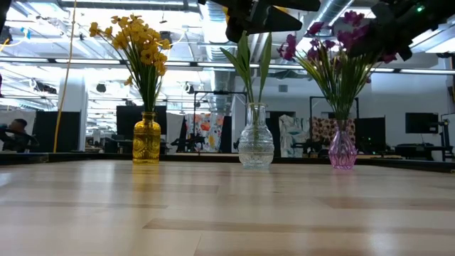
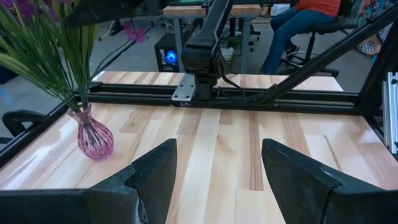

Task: Sort flowers into vase by color
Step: Put the violet flowers into the pink vase

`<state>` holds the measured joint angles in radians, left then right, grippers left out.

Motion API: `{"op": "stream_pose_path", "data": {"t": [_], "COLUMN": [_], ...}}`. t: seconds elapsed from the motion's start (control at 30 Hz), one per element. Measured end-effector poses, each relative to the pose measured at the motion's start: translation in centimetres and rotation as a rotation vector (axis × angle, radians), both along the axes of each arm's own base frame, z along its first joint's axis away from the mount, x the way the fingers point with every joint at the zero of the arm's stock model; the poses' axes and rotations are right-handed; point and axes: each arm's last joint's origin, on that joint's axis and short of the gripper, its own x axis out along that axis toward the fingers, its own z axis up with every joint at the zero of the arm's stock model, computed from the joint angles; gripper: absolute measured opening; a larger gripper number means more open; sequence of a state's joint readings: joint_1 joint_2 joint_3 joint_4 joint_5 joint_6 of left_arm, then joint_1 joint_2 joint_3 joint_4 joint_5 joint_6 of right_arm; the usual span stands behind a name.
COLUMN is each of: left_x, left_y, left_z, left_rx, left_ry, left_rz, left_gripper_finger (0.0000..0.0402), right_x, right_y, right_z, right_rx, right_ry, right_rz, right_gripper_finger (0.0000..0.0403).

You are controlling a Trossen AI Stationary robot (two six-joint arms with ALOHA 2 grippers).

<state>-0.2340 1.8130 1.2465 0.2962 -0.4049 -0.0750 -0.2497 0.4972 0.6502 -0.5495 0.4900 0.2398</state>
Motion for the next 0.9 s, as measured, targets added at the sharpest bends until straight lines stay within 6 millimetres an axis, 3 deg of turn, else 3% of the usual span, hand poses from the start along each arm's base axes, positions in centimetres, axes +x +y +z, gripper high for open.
{"op": "stream_pose_path", "data": {"t": [0.27, 0.9], "left_x": [0.0, 0.0], "left_y": [0.0, 0.0], "left_z": [0.0, 0.0], "left_rx": [0.0, 0.0], "left_ry": [0.0, 0.0], "left_rz": [0.0, 0.0], "left_gripper_finger": [0.0224, 0.0224], "right_x": [-1.2, -1.6], "right_y": [0.3, 0.5], "right_z": [-0.3, -1.1], "right_rx": [0.068, 0.132], "right_ry": [-0.025, 0.034], "right_rz": [-0.033, -0.034], "right_gripper_finger": [0.0261, 0.0261]}}
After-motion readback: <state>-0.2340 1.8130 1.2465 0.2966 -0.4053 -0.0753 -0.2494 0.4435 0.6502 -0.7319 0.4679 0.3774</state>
